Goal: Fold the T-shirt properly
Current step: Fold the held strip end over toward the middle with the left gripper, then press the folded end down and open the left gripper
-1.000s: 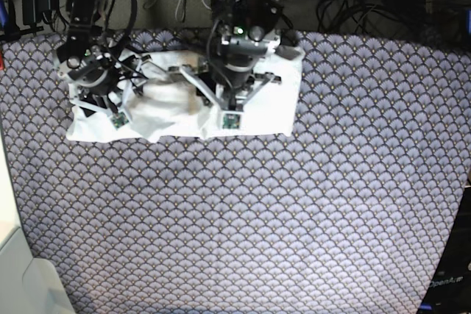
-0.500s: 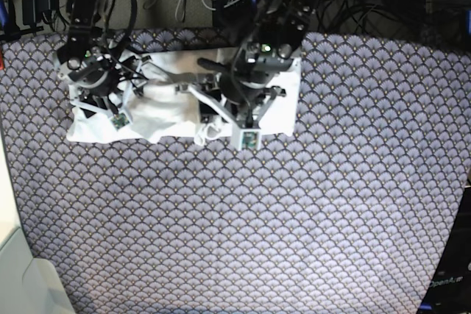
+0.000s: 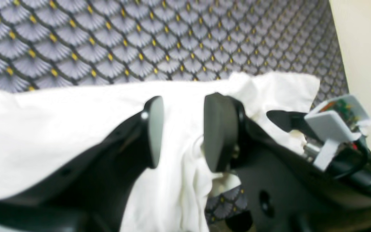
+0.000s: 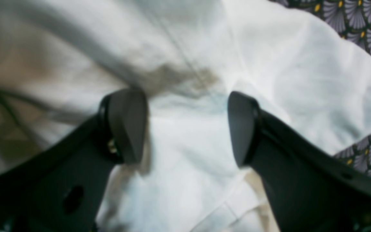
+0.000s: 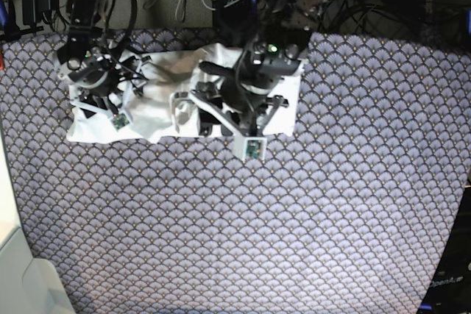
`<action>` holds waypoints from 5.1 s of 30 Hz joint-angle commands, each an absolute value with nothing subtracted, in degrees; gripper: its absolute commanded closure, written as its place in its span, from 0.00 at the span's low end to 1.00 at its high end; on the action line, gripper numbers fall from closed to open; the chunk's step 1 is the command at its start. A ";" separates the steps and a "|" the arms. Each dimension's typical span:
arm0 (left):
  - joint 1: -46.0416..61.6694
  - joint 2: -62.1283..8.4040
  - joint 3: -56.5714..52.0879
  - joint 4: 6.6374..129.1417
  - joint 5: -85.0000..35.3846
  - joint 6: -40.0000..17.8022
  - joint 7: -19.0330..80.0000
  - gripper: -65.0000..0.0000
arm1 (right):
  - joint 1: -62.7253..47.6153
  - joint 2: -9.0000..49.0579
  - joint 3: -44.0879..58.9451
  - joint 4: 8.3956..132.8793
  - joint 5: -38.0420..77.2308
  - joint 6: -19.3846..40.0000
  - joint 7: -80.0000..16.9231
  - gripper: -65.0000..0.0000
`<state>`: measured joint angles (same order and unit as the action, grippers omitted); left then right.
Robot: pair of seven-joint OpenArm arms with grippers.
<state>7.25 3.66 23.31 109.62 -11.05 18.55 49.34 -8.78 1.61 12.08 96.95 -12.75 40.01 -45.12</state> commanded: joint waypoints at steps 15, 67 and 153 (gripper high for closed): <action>9.10 -5.23 22.90 112.84 -22.46 18.59 49.10 0.35 | -7.43 2.15 11.82 96.48 -13.58 40.00 -46.20 0.36; 0.75 -4.35 23.52 106.68 -33.54 18.24 48.66 0.46 | -6.73 3.30 11.82 96.48 -13.58 40.00 -46.20 0.36; -5.76 3.74 27.12 86.90 -37.23 18.24 46.20 0.51 | -5.41 5.23 7.43 96.48 -13.58 40.00 -46.20 0.36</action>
<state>-4.78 3.01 27.07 85.36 -36.51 18.96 46.65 -5.91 5.02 7.46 96.09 -13.06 40.25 -46.65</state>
